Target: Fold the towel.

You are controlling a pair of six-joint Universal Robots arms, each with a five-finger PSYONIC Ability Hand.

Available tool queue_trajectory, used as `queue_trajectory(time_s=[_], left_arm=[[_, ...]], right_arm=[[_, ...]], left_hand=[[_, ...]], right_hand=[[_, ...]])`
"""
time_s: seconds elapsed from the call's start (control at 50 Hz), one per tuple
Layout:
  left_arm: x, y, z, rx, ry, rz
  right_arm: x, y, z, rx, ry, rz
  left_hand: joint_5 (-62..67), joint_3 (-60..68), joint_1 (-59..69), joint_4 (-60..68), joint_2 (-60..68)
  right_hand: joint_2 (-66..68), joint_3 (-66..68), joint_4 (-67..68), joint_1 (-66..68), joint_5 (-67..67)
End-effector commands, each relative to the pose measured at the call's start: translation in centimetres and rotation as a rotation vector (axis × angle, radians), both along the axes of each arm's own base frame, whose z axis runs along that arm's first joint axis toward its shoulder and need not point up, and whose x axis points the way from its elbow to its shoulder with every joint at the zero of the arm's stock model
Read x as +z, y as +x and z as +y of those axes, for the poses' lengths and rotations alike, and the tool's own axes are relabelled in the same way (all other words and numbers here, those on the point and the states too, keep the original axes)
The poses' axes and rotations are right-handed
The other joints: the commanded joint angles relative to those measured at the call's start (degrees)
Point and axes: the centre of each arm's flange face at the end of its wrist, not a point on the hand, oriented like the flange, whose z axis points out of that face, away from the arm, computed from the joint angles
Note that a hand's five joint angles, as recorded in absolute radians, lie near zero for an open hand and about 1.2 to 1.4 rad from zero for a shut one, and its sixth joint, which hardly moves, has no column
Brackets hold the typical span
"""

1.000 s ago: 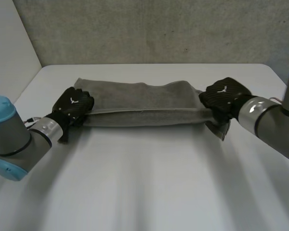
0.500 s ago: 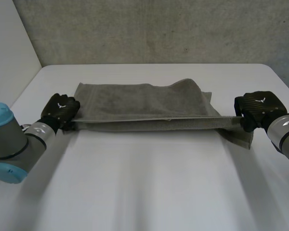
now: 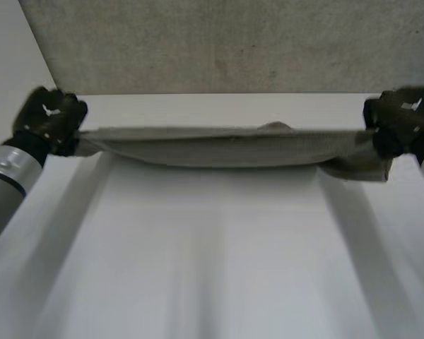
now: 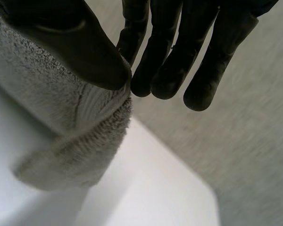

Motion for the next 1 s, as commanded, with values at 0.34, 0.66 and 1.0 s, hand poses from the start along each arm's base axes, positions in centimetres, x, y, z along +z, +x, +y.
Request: queue_trajectory(time_s=[0.34, 0.66, 1.0], left_arm=[[1.9, 1.9, 1.6, -0.042, 0.006, 0.046], [-6.0, 0.4, -5.0, -0.073, 0.186, 0.044], [-10.6, -1.5, -10.6, -0.056, 0.185, 0.046]], right_arm=[[1.1, 0.6, 0.1, 0.101, 0.014, 0.345], [-6.4, 3.7, -5.4, 0.130, 0.037, 0.426], [-11.9, 6.3, -9.5, 0.089, 0.005, 0.434]], left_hand=[[9.16, 3.19, 7.92, 2.15, 3.07], [9.16, 3.19, 7.92, 2.15, 3.07], [9.16, 3.19, 7.92, 2.15, 3.07]], right_hand=[[3.43, 3.93, 3.85, 4.32, 2.45], [3.43, 3.93, 3.85, 4.32, 2.45], [3.43, 3.93, 3.85, 4.32, 2.45]])
